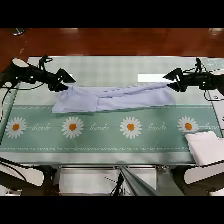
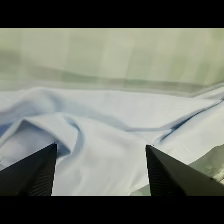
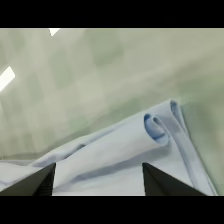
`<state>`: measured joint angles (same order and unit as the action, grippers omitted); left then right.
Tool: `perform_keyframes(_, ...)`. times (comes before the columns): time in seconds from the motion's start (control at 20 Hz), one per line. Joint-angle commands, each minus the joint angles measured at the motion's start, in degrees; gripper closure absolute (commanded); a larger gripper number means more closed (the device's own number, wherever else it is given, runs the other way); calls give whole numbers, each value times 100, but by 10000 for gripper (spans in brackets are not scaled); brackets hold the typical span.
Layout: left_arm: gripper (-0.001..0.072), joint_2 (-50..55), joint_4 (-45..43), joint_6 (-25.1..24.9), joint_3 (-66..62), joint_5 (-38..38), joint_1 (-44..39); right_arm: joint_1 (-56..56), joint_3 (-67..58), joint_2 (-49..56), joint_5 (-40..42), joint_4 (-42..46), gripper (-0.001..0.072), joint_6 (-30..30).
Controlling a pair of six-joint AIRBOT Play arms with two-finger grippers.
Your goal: Fold the shirts.
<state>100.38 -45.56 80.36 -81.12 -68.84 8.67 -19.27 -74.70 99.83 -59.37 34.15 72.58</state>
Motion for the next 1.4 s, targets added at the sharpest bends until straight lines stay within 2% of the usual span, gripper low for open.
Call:
perform_keyframes(0.0, 100, 7, -1095, -9, -431, -1054, 254, -352, -262, 28, -782, 111, 89, -94)
perform_keyframes(0.1, 100, -192, -1993, 4, -566, -1709, 601, -802, -439, 17, -1416, 374, 89, -94)
perform_keyframes(0.15, 98, -369, -2184, 33, -505, -1784, 782, -1001, -439, -7, -1585, 557, 89, -92)
perform_keyframes(0.2, 32, -608, -2166, 31, -345, -1703, 973, -1154, -437, -7, -1729, 833, 90, -85)
perform_keyframes(0.25, 0, -872, -2026, 15, -105, -1508, 1102, -1248, -393, -7, -1757, 1165, 90, -59)
perform_keyframes(0.35, 0, -1547, -1270, -378, 734, -914, 1193, -1231, -166, 0, -1543, 1508, 90, 7)
perform_keyframes(0.45, 0, -2297, -289, -946, 1803, -232, 1062, -1091, 96, 13, -1141, 1394, 90, 0)
perform_keyframes(0.55, 0, -2876, 337, -1268, 2691, 280, 787, -841, 125, 125, -949, 1318, 90, -17)
perform_keyframes(0.75, 0, -3034, 446, -1521, 3171, 516, -9, -210, 125, 393, -739, 831, 90, -166)
perform_keyframes(0.85, 1, -3008, 468, -1519, 3169, 927, -376, 160, 125, 424, -765, 793, 91, -192)
perform_keyframes(0.9, 2, -2997, 472, -1519, 3167, 1169, -549, 310, 125, 422, -804, 789, 118, -190)
perform_keyframes(0.95, 4, -2986, 522, -1519, 3167, 1335, -688, 428, 118, 407, -896, 769, 260, -177)
perform_keyframes(1.0, 5, -2966, 664, -1521, 3167, 1429, -809, 503, 114, 341, -1032, 780, 554, -216)
perform_keyframes(1.05, 17, -2940, 815, -1521, 3165, 1445, -890, 520, 114, 210, -1161, 802, 693, -236)
perform_keyframes(1.1, 271, -2909, 901, -1526, 3165, 1440, -962, 516, 114, 15, -1270, 870, 692, -234)
perform_keyframes(1.15, 681, -2887, 918, -1526, 3167, 1440, -1023, 492, 116, -280, -1335, 1095, 692, -179)
perform_keyframes(1.35, 685, -2752, 916, -1539, 3152, 1775, -1504, 479, 557, -2009, -1427, 2120, 693, 57)
